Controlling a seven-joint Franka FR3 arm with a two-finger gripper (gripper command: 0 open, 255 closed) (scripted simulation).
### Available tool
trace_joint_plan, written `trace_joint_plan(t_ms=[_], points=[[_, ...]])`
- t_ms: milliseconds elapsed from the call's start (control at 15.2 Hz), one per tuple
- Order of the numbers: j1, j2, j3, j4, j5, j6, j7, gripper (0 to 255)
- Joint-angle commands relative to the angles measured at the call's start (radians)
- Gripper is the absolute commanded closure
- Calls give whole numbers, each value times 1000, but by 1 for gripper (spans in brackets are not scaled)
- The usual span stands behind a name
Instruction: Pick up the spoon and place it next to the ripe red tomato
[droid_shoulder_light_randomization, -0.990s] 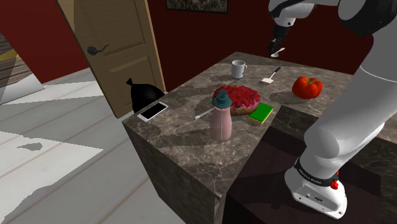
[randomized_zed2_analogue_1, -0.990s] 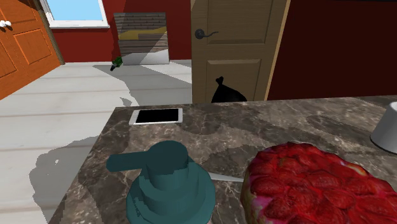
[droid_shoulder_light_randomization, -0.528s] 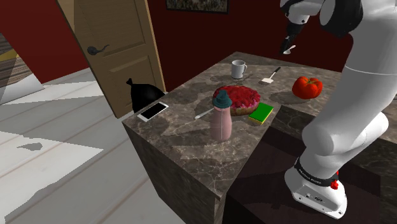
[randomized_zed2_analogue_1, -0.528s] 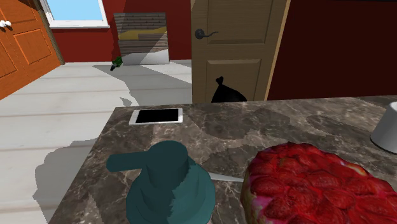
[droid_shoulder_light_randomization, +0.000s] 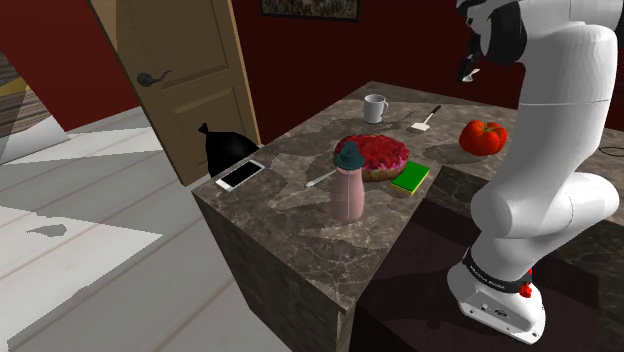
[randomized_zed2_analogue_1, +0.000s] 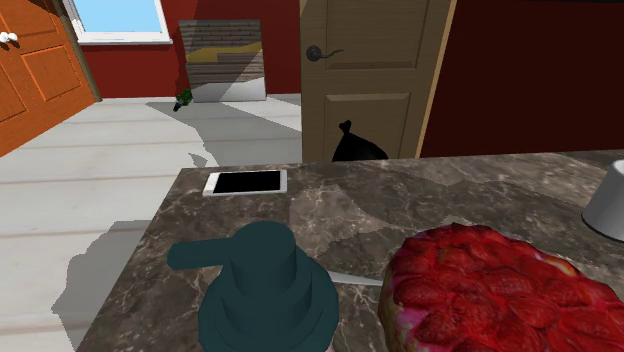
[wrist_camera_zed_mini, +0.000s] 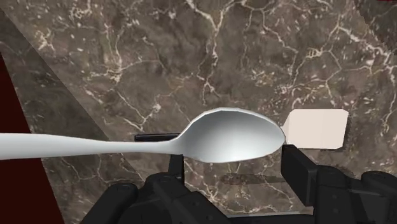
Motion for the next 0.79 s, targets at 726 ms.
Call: trace_joint_plan(t_ms=[726], points=[[3, 33, 14, -124, 32, 148, -41, 255]])
